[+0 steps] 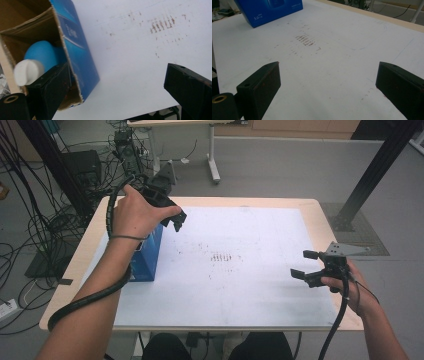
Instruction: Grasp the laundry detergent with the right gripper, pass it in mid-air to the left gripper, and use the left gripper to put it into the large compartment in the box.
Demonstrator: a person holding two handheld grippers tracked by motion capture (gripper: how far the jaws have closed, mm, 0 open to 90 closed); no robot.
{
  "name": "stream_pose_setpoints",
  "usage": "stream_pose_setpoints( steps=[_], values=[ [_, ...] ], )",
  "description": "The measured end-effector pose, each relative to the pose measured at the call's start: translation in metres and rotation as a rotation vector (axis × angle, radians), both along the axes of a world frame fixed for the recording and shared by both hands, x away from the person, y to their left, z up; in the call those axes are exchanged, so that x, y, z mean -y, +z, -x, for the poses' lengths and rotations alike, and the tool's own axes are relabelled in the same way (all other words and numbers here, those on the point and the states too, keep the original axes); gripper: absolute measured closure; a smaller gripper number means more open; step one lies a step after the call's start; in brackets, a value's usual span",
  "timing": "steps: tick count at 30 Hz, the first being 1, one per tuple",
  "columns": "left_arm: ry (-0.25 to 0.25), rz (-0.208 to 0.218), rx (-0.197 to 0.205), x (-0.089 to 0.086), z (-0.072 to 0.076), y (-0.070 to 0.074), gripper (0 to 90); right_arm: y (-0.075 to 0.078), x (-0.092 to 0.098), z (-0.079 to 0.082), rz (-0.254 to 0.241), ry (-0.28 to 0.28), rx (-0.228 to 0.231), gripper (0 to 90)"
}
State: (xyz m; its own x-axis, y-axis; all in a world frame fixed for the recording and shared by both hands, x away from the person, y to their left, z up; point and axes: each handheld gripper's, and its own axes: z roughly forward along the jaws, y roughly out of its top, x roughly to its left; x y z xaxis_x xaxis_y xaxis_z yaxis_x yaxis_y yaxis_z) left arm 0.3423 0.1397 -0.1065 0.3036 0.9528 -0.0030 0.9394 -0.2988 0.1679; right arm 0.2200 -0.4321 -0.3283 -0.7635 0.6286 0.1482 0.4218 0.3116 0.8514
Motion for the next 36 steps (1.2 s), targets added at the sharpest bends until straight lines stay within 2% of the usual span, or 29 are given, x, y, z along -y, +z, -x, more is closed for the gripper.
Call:
stream_pose_setpoints(
  steps=[8,11,14,16,22,28,30,32,36],
  values=[
    [-0.058,0.024,0.002,0.018,0.007,-0.013,7.4,0.009,-0.009,-0.005,0.046,-0.023,-0.043,5.4],
    [-0.099,0.031,-0.002,0.029,0.009,-0.021,7.4,0.014,-0.014,-0.008,0.063,-0.037,-0.065,5.4],
    [-0.117,0.029,-0.01,0.035,0.01,-0.024,7.6,0.016,-0.015,-0.009,0.064,-0.044,-0.076,5.4],
    [-0.146,0.037,-0.011,0.043,0.012,-0.03,7.6,0.021,-0.019,-0.012,0.084,-0.055,-0.092,5.5],
    [-0.176,0.056,-0.021,0.052,0.014,-0.042,7.5,0.027,-0.025,-0.017,0.107,-0.07,-0.116,5.5],
    [-0.198,0.074,-0.031,0.06,0.017,-0.053,7.6,0.032,-0.03,-0.021,0.131,-0.069,-0.121,5.3],
    [-0.208,0.076,-0.041,0.066,0.017,-0.062,7.6,0.034,-0.033,-0.023,0.142,-0.072,-0.124,5.2],
    [-0.209,0.078,-0.042,0.067,0.018,-0.063,7.6,0.036,-0.035,-0.024,0.144,-0.074,-0.125,5.3],
    [-0.221,0.08,-0.06,0.073,0.018,-0.077,7.6,0.038,-0.038,-0.027,0.152,-0.071,-0.125,5.3]
  ],
)
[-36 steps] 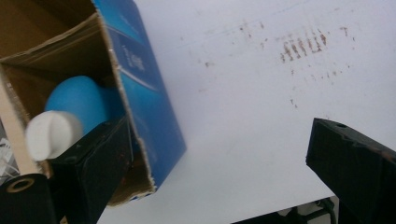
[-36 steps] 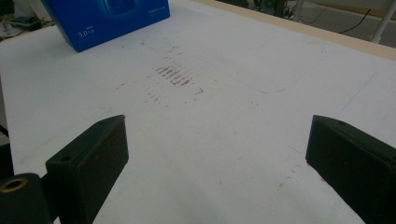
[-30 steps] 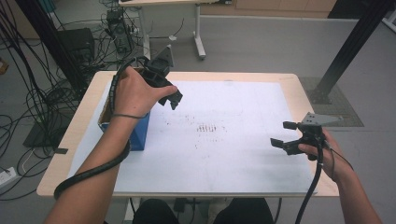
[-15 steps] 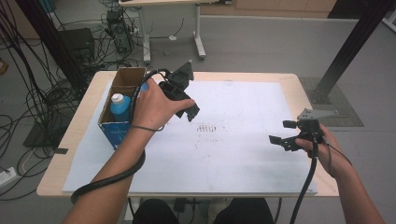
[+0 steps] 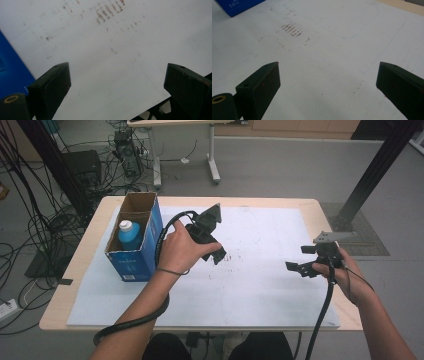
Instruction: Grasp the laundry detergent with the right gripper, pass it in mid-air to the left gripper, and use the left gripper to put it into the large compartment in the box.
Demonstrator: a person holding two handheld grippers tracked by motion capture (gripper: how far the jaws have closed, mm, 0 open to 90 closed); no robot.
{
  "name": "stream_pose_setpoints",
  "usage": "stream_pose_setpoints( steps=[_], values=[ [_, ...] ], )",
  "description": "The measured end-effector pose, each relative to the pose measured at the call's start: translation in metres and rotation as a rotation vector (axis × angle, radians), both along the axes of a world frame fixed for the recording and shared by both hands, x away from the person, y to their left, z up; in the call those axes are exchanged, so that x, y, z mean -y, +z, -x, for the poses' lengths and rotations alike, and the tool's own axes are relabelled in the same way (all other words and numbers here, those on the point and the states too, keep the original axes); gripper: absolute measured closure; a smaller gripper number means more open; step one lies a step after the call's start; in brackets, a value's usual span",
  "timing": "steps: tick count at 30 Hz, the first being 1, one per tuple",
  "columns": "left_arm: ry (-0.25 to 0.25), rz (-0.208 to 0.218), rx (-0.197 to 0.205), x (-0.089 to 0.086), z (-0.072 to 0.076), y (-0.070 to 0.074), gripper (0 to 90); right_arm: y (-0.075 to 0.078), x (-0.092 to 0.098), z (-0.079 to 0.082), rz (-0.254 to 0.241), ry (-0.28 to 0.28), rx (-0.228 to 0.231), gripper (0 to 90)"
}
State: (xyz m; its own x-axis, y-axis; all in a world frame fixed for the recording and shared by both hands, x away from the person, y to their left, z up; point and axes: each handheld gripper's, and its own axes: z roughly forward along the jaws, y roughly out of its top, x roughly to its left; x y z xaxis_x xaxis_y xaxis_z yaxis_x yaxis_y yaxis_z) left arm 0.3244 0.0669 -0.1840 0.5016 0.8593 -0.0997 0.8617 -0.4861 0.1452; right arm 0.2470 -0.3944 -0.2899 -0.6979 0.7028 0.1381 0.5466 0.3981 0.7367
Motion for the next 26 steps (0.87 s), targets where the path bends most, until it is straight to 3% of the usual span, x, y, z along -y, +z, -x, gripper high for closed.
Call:
stream_pose_setpoints(
  steps=[10,26],
  values=[
    [0.005,0.017,-0.026,0.001,0.0,-0.022,7.7,0.002,-0.003,-0.003,0.01,0.0,0.001,5.2],
    [0.005,0.028,-0.033,0.001,0.001,-0.027,7.8,0.004,-0.006,-0.003,0.012,0.003,0.006,5.2]
  ],
)
